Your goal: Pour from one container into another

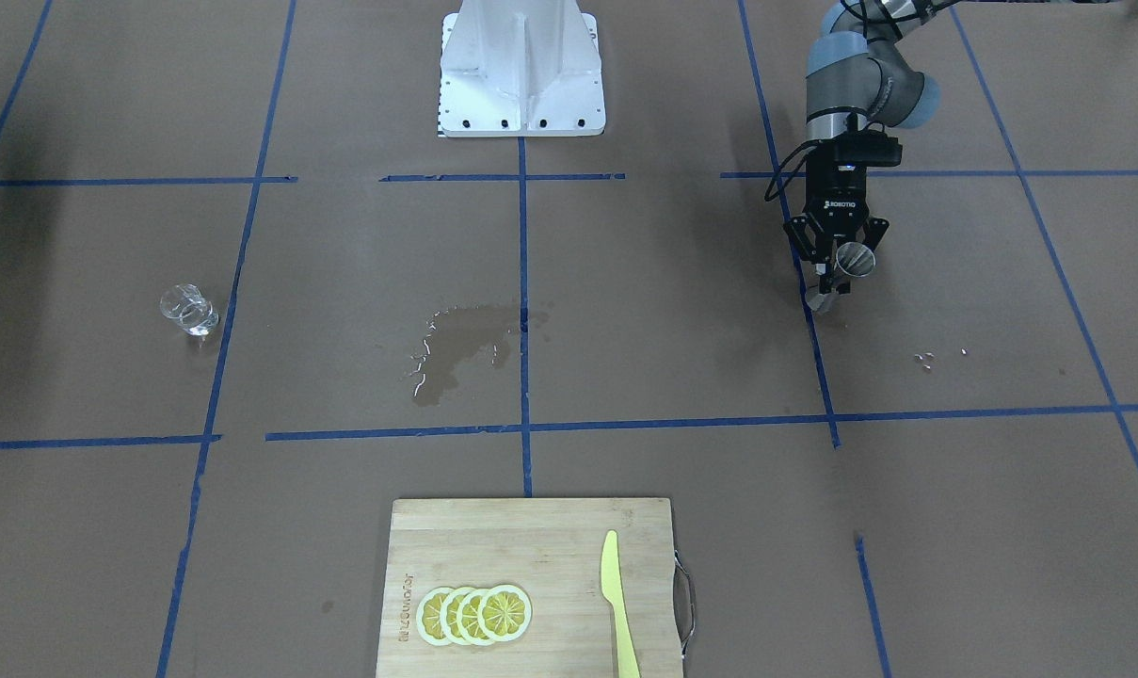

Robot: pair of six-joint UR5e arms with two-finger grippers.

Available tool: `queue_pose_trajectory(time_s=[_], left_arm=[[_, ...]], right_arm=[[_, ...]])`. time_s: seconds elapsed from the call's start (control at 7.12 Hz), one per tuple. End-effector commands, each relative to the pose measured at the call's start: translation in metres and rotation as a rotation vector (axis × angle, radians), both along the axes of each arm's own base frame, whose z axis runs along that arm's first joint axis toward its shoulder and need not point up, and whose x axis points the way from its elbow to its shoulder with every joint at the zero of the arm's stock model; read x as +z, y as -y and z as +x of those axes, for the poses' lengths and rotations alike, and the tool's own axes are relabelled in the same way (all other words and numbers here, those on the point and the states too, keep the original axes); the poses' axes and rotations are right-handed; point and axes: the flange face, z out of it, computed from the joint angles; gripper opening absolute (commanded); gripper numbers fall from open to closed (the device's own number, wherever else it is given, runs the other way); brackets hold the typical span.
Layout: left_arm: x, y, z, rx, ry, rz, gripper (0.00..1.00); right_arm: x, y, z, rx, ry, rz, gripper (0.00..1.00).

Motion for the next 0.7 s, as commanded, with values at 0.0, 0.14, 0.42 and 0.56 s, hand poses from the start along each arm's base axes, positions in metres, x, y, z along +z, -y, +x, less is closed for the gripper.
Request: queue_pose_trajectory(time_s=[0.0,0.14,0.42,0.56], left_arm=[[-0.051,0.007,0.023,0.0,-0.089,0.037,0.0],[-0.077,0.011,0.036,0.009,-0.075,0.07,0.0],[-0.093,0.013,0.044,0.016,-0.072,0.087,0.0],[-0.095,0.018,0.041,0.007,-0.061,0.093,0.0]], right_arm=[[-0.014,-0.008,-0.032,0.08,0.074,0.025,1.0],[-0.025,-0.023,-0.075,0.118,0.149,0.054,1.0],[-0.051,-0.046,-0.153,0.201,0.262,0.063,1.0],[-0.072,-0.056,-0.187,0.266,0.316,0.035,1.0]])
